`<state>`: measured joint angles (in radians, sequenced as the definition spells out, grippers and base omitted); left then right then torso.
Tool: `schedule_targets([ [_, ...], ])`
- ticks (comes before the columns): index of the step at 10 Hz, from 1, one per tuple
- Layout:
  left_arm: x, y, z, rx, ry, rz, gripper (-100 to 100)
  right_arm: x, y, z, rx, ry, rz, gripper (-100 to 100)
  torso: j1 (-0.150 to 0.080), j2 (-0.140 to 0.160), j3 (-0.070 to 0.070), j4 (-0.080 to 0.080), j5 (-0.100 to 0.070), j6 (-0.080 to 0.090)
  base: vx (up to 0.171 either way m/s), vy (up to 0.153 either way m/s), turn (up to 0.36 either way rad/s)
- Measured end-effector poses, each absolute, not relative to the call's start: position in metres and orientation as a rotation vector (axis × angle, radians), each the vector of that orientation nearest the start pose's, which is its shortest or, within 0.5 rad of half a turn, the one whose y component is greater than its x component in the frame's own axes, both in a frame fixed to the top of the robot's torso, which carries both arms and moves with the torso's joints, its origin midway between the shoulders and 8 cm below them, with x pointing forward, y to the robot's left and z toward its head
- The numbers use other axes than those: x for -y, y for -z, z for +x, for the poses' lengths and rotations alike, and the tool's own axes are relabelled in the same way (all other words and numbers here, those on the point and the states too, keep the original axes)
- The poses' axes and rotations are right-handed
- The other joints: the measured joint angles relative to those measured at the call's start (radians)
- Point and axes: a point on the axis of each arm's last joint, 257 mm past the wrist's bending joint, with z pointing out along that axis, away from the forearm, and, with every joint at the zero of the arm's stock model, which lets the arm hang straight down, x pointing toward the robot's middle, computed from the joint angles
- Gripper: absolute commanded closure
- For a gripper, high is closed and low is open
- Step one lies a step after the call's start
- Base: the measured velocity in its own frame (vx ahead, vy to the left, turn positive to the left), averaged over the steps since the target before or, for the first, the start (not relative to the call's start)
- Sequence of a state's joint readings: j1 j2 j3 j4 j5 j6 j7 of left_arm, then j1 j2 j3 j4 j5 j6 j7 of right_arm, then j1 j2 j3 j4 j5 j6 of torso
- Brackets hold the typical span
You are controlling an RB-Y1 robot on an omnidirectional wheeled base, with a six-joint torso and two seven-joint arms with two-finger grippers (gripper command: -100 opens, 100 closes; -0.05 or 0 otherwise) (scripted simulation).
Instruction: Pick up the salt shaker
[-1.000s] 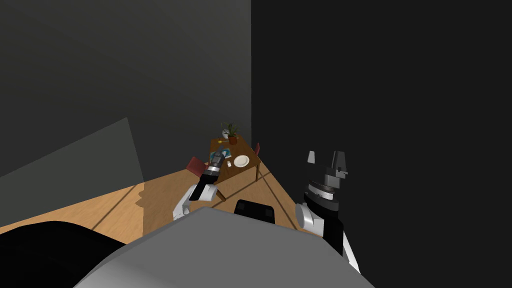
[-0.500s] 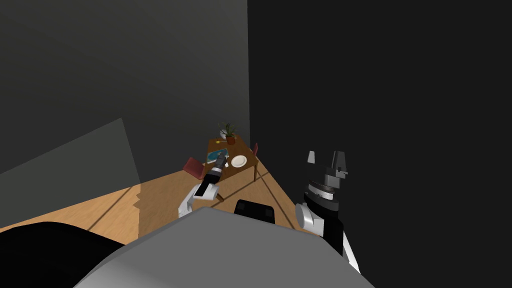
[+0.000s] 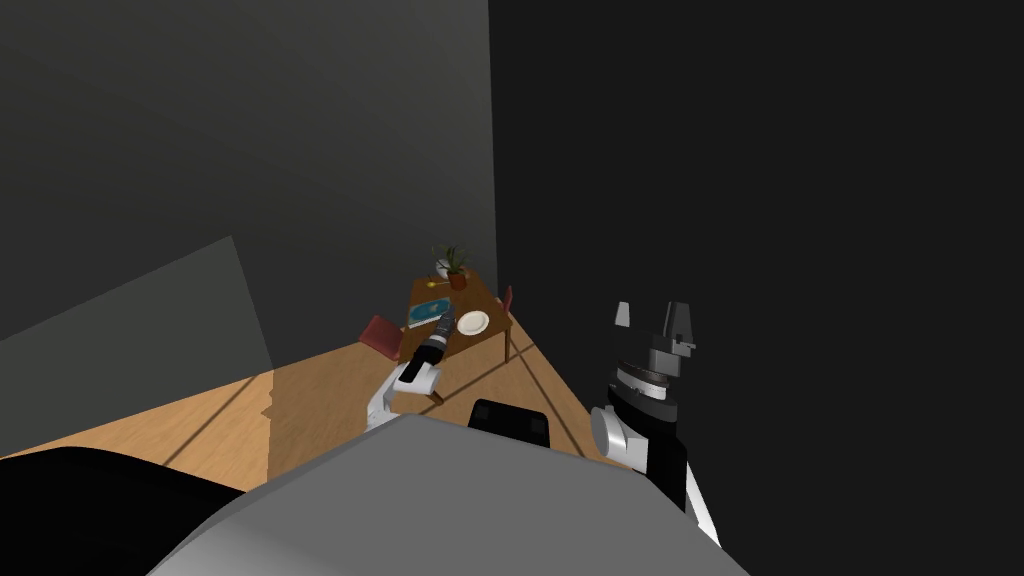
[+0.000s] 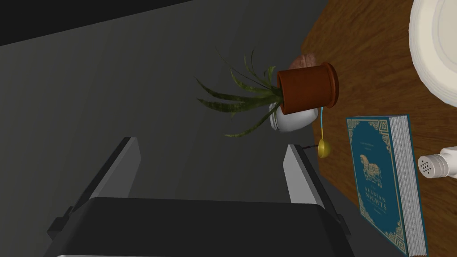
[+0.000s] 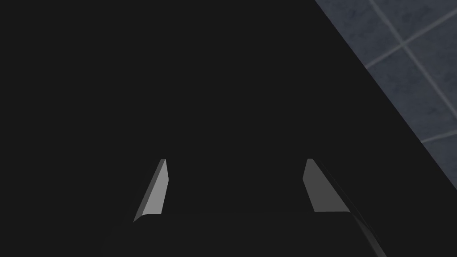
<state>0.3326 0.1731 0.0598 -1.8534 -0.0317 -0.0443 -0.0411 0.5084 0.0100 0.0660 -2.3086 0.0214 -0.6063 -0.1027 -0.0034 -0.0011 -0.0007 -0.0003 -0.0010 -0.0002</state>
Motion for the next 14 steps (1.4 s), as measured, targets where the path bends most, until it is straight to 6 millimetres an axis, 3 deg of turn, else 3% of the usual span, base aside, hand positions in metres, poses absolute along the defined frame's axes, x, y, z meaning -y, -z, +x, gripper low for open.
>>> schedule_targets([
  [9,-0.361,0.324,0.461,-1.456,0.742,-1.256,-100,0.253,-0.053,0.321,-0.503,-1.477,0.591,0,0.002,-0.002,-0.001,0.0,0.0,0.0,0.03,-0.036,-0.009],
  [14,-0.379,0.385,0.456,-1.594,0.602,-1.367,-100,0.253,-0.053,0.321,-0.503,-1.477,0.591,0,0.003,-0.002,-0.001,0.0,0.0,0.0,0.041,-0.025,-0.001],
])
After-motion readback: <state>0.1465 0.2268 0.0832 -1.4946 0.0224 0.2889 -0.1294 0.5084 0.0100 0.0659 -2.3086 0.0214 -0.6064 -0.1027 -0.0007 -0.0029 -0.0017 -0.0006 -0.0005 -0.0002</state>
